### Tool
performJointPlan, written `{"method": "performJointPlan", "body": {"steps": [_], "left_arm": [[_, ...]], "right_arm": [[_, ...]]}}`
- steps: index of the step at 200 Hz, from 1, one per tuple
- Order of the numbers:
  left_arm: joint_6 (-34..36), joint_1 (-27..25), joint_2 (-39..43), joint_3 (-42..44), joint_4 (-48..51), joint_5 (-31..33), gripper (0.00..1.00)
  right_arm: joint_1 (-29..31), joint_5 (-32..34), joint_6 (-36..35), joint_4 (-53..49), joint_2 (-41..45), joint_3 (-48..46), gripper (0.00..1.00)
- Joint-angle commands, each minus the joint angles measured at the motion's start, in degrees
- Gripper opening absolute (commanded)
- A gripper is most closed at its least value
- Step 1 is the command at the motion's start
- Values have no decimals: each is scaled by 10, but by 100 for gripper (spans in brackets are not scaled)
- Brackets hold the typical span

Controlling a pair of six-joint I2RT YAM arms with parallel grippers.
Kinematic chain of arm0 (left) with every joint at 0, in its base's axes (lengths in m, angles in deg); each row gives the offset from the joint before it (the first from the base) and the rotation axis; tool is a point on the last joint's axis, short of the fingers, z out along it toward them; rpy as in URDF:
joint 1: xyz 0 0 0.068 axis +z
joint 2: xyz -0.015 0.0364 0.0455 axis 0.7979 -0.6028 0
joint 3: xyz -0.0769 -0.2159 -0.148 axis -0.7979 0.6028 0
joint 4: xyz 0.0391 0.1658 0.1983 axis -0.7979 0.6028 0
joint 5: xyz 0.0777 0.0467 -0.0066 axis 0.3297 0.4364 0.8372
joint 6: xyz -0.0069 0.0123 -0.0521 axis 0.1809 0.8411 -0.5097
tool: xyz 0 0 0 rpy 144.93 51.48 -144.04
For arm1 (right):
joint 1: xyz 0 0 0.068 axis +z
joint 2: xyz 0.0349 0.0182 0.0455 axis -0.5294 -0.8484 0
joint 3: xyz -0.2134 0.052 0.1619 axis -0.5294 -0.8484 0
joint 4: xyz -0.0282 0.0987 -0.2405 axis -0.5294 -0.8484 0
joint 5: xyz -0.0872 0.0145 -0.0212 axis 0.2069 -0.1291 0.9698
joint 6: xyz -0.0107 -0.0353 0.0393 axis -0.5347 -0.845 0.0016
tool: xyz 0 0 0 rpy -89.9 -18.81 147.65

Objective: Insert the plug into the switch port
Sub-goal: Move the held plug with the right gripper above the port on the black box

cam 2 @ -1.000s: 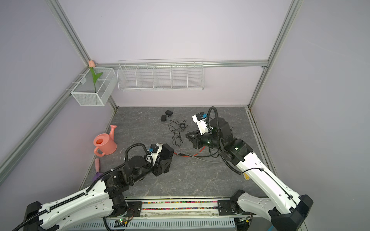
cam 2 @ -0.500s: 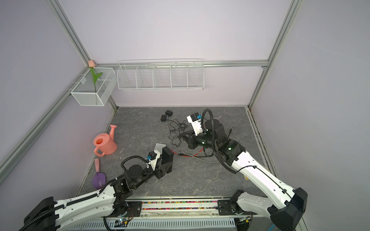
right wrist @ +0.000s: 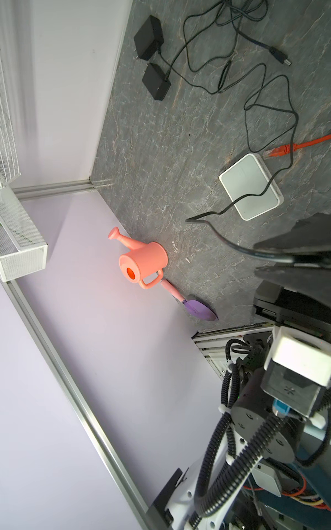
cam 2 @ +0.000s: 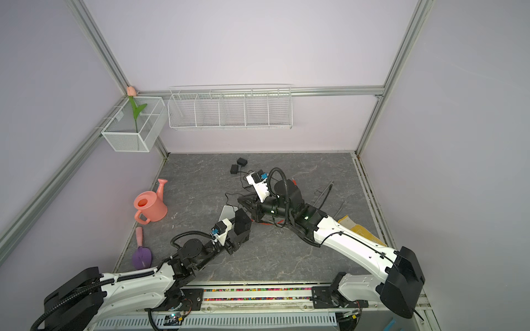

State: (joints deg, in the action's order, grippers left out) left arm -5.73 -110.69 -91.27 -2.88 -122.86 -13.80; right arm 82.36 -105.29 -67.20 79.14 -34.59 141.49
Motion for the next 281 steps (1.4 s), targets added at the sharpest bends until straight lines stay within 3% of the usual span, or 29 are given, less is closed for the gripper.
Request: {"method": "performJointPlan", "body": {"steps": [1, 53, 281], "left_arm": [[25, 3, 18, -5, -43, -3, 0], [5, 3, 40, 2, -22, 1, 0], [-9, 3, 89, -3, 46, 9, 0]], "right_arm": [[18, 42, -35, 25, 0, 1, 6], [45, 97, -45, 22, 14, -29, 7], [72, 115, -21, 2, 32, -45, 6]]}}
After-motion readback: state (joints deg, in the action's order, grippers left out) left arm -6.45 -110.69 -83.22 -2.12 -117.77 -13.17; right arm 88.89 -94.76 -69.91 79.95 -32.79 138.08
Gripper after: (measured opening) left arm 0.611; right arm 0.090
